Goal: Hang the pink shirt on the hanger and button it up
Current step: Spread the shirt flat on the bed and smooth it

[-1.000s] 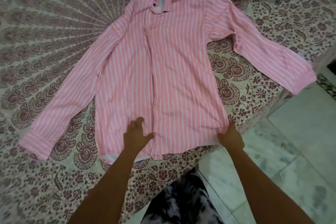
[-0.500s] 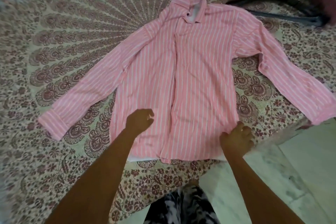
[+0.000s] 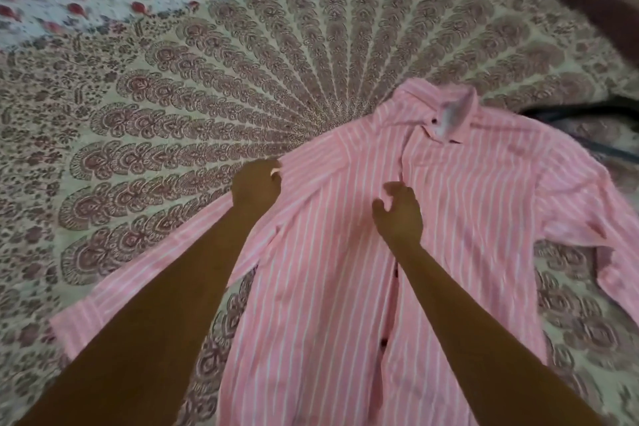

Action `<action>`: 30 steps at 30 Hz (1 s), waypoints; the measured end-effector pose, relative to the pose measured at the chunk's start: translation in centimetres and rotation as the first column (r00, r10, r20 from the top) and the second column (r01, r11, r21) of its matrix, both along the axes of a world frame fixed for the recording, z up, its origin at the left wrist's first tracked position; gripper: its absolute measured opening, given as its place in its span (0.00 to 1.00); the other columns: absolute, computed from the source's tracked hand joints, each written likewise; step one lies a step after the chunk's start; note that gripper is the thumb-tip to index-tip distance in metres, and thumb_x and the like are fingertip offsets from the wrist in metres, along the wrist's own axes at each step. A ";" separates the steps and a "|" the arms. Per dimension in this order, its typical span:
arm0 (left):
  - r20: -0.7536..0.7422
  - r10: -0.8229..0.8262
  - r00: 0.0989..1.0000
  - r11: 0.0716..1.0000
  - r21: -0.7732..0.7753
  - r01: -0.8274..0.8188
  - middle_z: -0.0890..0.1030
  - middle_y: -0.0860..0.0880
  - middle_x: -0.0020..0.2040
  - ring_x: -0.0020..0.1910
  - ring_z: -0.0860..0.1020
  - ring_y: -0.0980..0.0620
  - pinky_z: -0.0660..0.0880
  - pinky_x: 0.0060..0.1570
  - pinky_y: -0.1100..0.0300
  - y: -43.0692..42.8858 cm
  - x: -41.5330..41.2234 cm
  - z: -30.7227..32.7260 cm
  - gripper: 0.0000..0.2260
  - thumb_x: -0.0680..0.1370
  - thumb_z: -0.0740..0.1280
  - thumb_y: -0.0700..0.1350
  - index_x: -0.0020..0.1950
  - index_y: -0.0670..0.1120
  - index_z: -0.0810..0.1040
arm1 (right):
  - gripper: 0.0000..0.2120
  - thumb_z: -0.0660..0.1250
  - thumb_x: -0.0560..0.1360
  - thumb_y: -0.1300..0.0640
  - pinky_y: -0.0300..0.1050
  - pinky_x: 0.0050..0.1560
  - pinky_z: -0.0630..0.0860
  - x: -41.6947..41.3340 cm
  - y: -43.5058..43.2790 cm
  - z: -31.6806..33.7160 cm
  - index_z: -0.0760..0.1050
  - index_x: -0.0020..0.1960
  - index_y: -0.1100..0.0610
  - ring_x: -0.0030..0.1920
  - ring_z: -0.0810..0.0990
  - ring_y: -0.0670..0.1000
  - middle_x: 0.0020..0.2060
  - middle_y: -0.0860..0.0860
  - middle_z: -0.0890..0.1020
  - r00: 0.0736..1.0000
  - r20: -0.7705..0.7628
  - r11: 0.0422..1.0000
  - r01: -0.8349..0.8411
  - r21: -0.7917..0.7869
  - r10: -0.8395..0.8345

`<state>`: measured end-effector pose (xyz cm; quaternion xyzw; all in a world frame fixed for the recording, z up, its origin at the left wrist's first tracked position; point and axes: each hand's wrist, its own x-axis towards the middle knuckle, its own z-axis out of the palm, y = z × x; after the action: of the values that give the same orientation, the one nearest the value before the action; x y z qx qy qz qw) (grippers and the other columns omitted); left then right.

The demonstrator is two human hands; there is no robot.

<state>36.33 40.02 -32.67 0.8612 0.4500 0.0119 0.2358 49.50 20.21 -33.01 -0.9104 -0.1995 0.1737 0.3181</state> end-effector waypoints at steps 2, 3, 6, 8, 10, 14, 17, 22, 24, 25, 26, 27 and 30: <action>-0.146 -0.009 0.989 0.998 0.055 0.017 0.75 0.40 0.64 0.62 0.73 0.38 0.70 0.59 0.45 1.0 1.8 -1.8 0.17 0.79 0.60 0.46 0.67 0.46 0.70 | 0.15 0.61 0.75 0.61 0.44 0.55 0.69 2.0 3.4 -0.5 0.73 0.61 0.60 0.56 0.77 0.57 0.58 0.56 0.77 0.998 -0.057 0.995 -0.006 0.101 0.012; -0.192 0.009 0.981 0.999 0.034 -0.002 0.72 0.39 0.65 0.63 0.71 0.37 0.69 0.59 0.44 1.5 2.6 -2.9 0.19 0.79 0.60 0.47 0.69 0.46 0.67 | 0.15 0.60 0.76 0.62 0.42 0.55 0.67 3.1 5.3 -1.0 0.73 0.62 0.60 0.57 0.77 0.56 0.59 0.56 0.77 0.998 -0.053 0.994 -0.034 0.108 0.040; -0.175 0.040 0.984 0.999 0.005 -0.040 0.74 0.40 0.62 0.59 0.73 0.37 0.70 0.57 0.45 2.2 3.5 -5.6 0.17 0.77 0.64 0.48 0.64 0.46 0.70 | 0.17 0.57 0.76 0.64 0.42 0.57 0.67 5.7 9.7 -1.6 0.72 0.64 0.58 0.61 0.75 0.55 0.62 0.54 0.76 0.994 0.004 0.990 -0.113 0.087 0.114; -0.109 0.071 0.992 0.997 0.023 -0.068 0.81 0.42 0.51 0.53 0.77 0.40 0.70 0.54 0.50 3.6 4.0 -6.2 0.09 0.75 0.66 0.46 0.53 0.46 0.77 | 0.20 0.55 0.75 0.66 0.44 0.58 0.70 7.3 12.5 -2.1 0.72 0.64 0.56 0.61 0.75 0.55 0.62 0.54 0.77 0.977 0.067 0.974 -0.209 0.091 0.204; -0.018 0.106 0.994 0.994 0.012 -0.106 0.83 0.42 0.45 0.51 0.77 0.41 0.70 0.54 0.51 5.5 4.2 -5.5 0.05 0.74 0.67 0.45 0.47 0.47 0.81 | 0.22 0.55 0.74 0.67 0.46 0.57 0.71 8.7 14.6 -2.2 0.73 0.64 0.54 0.60 0.76 0.55 0.62 0.54 0.77 0.947 0.116 0.950 -0.307 0.064 0.298; 0.039 0.161 0.986 0.986 0.032 -0.163 0.82 0.43 0.48 0.53 0.76 0.40 0.71 0.55 0.51 11.3 4.4 -3.4 0.06 0.75 0.67 0.46 0.48 0.46 0.81 | 0.23 0.59 0.71 0.56 0.50 0.59 0.72 10.6 18.4 -2.1 0.70 0.66 0.50 0.62 0.74 0.57 0.62 0.55 0.76 0.836 0.015 0.811 -0.526 -0.257 0.548; 0.044 0.199 0.979 0.978 -0.078 -0.195 0.81 0.41 0.49 0.51 0.78 0.41 0.73 0.53 0.52 14.0 4.7 -3.5 0.07 0.77 0.63 0.46 0.48 0.44 0.78 | 0.19 0.67 0.70 0.52 0.50 0.56 0.74 11.8 20.2 -2.4 0.74 0.60 0.54 0.58 0.77 0.58 0.57 0.56 0.79 0.806 -0.017 0.741 -0.552 -0.382 0.592; 0.161 0.307 0.938 0.931 -0.256 -0.261 0.81 0.39 0.48 0.51 0.78 0.44 0.66 0.44 0.62 15.5 6.0 -3.9 0.09 0.75 0.68 0.44 0.48 0.39 0.80 | 0.18 0.61 0.72 0.66 0.47 0.57 0.71 14.3 24.3 -1.6 0.73 0.61 0.59 0.61 0.74 0.60 0.59 0.60 0.77 0.899 0.092 0.899 -0.412 -0.150 0.428; 0.168 0.345 0.923 0.916 -0.275 -0.293 0.82 0.39 0.48 0.51 0.79 0.41 0.67 0.43 0.62 16.2 5.7 -4.0 0.06 0.74 0.70 0.43 0.45 0.41 0.82 | 0.24 0.62 0.73 0.66 0.48 0.62 0.68 13.8 24.9 -2.5 0.65 0.69 0.59 0.65 0.70 0.60 0.68 0.61 0.67 0.860 0.018 0.854 -0.504 -0.125 0.510; 0.154 0.362 0.919 0.912 -0.262 -0.315 0.83 0.40 0.47 0.51 0.79 0.41 0.69 0.43 0.61 16.5 5.4 -4.1 0.03 0.73 0.70 0.43 0.42 0.44 0.82 | 0.26 0.62 0.73 0.65 0.50 0.62 0.68 13.2 24.7 -3.2 0.62 0.71 0.59 0.65 0.70 0.61 0.71 0.61 0.61 0.839 0.019 0.833 -0.536 -0.138 0.544; 0.127 0.384 0.915 0.907 -0.240 -0.347 0.83 0.42 0.46 0.50 0.80 0.41 0.71 0.44 0.59 16.7 5.1 -4.2 0.04 0.73 0.69 0.42 0.39 0.48 0.81 | 0.27 0.61 0.74 0.64 0.50 0.60 0.70 12.5 24.4 -4.0 0.60 0.72 0.58 0.64 0.71 0.61 0.73 0.60 0.56 0.833 0.049 0.828 -0.539 -0.154 0.551; 0.096 0.405 0.909 0.901 -0.209 -0.379 0.83 0.43 0.47 0.50 0.80 0.43 0.73 0.46 0.58 16.8 4.9 -4.2 0.06 0.74 0.67 0.41 0.38 0.48 0.81 | 0.26 0.61 0.74 0.64 0.51 0.59 0.71 11.6 23.8 -4.7 0.60 0.71 0.58 0.63 0.72 0.62 0.73 0.60 0.55 0.835 0.101 0.837 -0.523 -0.164 0.541; 0.054 0.390 0.919 0.919 -0.083 -0.385 0.82 0.44 0.51 0.52 0.79 0.42 0.74 0.49 0.55 15.7 5.0 -4.1 0.08 0.76 0.62 0.42 0.48 0.49 0.80 | 0.25 0.60 0.73 0.59 0.55 0.64 0.68 8.7 21.6 -6.2 0.63 0.70 0.57 0.66 0.69 0.64 0.74 0.60 0.58 0.800 0.275 0.846 -0.500 -0.182 0.533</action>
<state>41.32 55.74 -36.81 0.7454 0.6031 0.0723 0.2745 58.19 41.81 -39.25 -0.8519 -0.4792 0.1160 0.1765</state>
